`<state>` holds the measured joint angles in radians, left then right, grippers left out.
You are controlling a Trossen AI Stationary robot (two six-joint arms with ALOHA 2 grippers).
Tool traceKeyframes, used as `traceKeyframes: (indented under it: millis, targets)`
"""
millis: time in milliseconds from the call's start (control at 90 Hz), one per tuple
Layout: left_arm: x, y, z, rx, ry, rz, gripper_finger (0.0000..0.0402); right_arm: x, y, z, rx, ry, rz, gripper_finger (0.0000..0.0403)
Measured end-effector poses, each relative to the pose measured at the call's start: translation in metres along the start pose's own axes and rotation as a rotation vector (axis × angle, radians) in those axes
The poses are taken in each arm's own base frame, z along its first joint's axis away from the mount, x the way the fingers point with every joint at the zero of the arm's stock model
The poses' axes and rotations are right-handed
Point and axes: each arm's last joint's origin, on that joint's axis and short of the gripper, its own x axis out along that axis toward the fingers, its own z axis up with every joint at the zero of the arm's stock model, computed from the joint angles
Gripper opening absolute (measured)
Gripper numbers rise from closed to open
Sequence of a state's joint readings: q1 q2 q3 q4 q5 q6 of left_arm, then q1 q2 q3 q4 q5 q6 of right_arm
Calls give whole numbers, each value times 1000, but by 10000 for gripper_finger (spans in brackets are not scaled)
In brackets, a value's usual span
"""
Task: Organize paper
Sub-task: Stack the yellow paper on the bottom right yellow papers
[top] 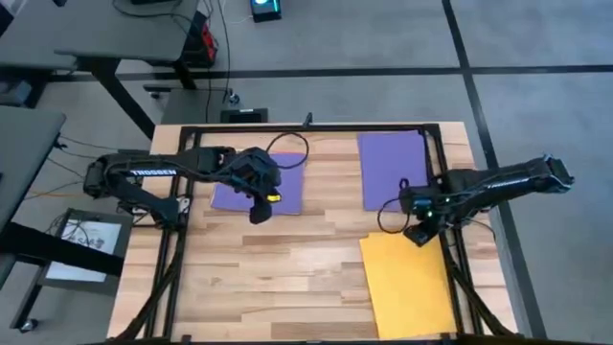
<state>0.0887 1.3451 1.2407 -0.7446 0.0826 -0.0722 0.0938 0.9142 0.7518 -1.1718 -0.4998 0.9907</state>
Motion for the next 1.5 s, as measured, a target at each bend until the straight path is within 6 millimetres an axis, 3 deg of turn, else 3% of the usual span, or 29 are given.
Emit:
traceKeyframes:
  millis: [89,189,289,378,567,767,989,1500]
  targets:
    - [-4,0,0,5,-4,0,42,-13,17,3,-147,-99,96,128]
    - [-15,-2,5,8,-42,-3,42,-14,45,15,-353,-357,219,127]
    - [-23,-3,10,4,-70,-5,42,2,80,28,-678,-637,285,127]
    - [-26,-3,12,-11,-71,-6,42,32,97,40,-883,-715,129,116]
    - [-26,-3,8,-24,-29,-4,42,101,101,63,-882,-546,-152,17]
    - [-26,0,5,-48,-4,42,42,137,97,74,-838,-460,-241,3]
    - [-26,0,4,-40,8,42,42,152,90,79,-795,-413,-301,0]
    - [-26,0,0,-16,46,47,42,144,76,64,-719,-300,-420,0]
